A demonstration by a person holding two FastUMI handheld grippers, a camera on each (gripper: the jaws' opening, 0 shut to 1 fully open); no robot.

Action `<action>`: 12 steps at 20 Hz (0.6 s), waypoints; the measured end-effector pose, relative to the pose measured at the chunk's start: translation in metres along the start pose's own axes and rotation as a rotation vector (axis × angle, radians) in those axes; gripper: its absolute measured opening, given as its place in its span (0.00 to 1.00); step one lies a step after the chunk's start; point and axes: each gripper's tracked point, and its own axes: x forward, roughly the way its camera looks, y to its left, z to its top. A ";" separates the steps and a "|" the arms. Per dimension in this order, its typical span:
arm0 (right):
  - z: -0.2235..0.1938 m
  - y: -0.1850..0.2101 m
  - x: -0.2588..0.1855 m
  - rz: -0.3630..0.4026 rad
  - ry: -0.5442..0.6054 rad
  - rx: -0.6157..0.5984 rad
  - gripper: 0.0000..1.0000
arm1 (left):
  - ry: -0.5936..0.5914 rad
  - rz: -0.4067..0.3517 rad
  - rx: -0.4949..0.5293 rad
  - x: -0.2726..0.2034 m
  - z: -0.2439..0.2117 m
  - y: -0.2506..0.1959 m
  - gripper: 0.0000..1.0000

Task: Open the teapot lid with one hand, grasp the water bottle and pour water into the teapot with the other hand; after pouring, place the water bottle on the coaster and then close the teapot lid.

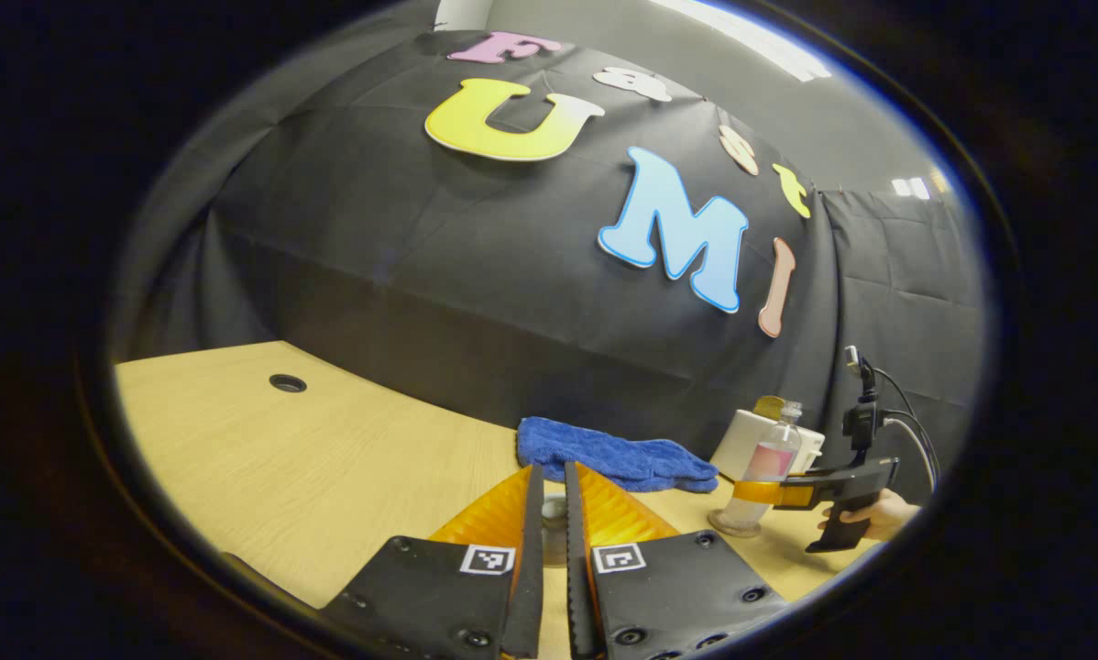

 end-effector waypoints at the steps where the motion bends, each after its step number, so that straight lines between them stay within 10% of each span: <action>1: -0.001 0.001 0.000 0.003 0.002 0.002 0.77 | 0.000 0.000 -0.002 0.001 -0.001 0.000 0.21; 9: -0.003 -0.002 -0.001 0.037 0.004 0.106 0.80 | 0.000 -0.001 -0.012 0.000 0.000 0.000 0.14; 12: -0.005 -0.006 -0.003 0.025 0.000 0.101 0.98 | 0.001 -0.001 -0.011 0.001 0.000 0.000 0.21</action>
